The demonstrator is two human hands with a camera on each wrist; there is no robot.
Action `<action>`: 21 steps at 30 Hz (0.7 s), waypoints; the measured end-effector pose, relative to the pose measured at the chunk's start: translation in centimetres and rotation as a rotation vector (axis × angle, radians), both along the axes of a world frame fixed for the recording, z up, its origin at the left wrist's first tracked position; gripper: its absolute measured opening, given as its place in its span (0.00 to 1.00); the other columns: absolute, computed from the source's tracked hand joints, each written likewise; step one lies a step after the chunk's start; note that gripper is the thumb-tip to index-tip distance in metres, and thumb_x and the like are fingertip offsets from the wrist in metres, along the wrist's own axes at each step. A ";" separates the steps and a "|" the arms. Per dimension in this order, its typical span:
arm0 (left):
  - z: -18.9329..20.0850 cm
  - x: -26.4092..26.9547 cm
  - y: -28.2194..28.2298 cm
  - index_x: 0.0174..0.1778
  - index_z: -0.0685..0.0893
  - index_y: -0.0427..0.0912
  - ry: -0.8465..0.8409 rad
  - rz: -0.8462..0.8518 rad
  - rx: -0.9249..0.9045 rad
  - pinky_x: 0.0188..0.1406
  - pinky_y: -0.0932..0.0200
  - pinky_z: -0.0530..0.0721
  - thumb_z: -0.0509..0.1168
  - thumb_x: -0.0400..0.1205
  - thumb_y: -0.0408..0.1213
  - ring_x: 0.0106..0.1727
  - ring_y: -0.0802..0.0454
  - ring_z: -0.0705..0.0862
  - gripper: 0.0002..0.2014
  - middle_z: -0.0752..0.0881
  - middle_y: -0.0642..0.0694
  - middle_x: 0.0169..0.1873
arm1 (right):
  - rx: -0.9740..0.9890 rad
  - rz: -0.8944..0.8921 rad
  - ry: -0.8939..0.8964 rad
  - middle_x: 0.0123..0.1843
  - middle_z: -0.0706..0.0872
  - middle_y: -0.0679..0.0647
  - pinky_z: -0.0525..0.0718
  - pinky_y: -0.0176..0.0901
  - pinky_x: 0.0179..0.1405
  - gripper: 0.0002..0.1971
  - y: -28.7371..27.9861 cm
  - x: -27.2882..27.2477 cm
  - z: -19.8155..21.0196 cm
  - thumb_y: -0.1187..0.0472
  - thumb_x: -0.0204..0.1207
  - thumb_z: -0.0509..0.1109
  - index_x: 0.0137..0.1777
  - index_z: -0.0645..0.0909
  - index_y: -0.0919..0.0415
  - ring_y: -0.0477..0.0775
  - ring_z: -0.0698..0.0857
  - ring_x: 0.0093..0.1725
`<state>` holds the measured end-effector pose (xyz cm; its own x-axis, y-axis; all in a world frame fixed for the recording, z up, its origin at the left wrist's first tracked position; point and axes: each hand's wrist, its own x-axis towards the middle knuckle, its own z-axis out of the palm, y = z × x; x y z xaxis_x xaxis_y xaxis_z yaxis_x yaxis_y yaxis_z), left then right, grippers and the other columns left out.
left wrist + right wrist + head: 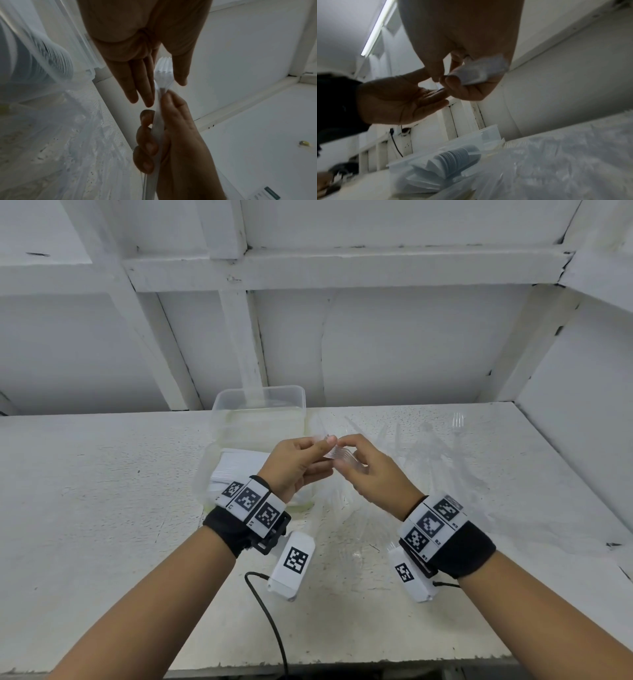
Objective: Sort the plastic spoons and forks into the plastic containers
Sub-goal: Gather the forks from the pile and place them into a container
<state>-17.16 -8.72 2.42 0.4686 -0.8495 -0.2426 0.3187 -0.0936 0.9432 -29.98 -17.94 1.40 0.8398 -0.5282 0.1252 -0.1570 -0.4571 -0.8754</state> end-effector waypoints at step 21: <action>4.7 13.4 -0.5 0.58 0.77 0.45 -0.354 0.210 0.326 0.45 0.55 0.80 0.50 0.84 0.58 0.46 0.49 0.85 0.22 0.88 0.46 0.45 | -0.388 0.030 0.332 0.66 0.81 0.60 0.75 0.45 0.61 0.18 -6.0 14.9 5.1 0.59 0.82 0.62 0.70 0.74 0.59 0.60 0.80 0.64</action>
<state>-3.78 -9.25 7.08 0.7217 -0.6355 -0.2745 0.0286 -0.3688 0.9291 -15.11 -23.89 6.46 0.8815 -0.4711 0.0313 -0.3798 -0.7469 -0.5458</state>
